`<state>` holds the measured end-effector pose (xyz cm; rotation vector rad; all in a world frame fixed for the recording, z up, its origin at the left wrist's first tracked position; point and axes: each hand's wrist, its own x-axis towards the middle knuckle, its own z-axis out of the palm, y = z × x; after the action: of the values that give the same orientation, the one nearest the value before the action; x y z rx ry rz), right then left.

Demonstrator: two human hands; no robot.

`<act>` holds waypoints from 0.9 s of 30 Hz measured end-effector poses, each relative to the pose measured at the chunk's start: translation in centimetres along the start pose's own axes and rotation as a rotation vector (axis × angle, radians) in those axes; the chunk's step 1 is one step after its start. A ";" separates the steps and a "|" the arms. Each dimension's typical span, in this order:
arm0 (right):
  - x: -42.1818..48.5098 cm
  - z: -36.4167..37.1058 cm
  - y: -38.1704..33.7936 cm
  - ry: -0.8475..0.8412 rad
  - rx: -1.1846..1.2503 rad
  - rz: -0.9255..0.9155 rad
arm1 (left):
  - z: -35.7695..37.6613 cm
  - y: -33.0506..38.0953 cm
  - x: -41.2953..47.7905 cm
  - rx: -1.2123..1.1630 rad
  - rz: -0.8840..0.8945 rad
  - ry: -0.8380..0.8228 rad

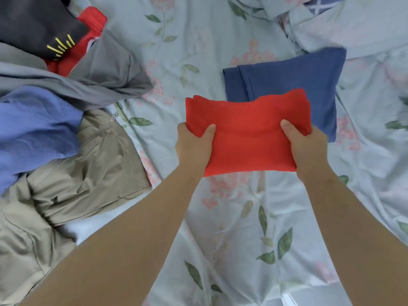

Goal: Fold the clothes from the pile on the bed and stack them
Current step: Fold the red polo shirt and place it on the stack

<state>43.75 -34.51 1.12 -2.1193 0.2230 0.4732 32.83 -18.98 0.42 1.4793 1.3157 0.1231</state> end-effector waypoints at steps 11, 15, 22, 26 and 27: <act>11.8 -0.7 0.1 0.136 -0.798 -0.382 | 14.0 3.7 5.5 0.872 0.803 -0.081; 13.7 1.6 3.9 0.016 -0.851 -0.324 | 16.2 1.1 7.9 1.083 0.807 -0.177; 14.6 3.4 6.7 0.158 -0.833 -0.395 | 17.9 -2.4 10.1 0.967 1.009 0.048; 14.7 3.4 7.0 0.182 -0.846 -0.395 | 17.6 -2.3 9.7 0.955 1.002 0.001; 14.5 3.3 6.8 0.181 -0.845 -0.398 | 17.4 -2.0 9.6 0.949 0.990 -0.010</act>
<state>53.89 -35.21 -11.73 -2.9384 -0.3645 0.1320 46.88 -23.09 -13.13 2.8404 0.4784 0.1291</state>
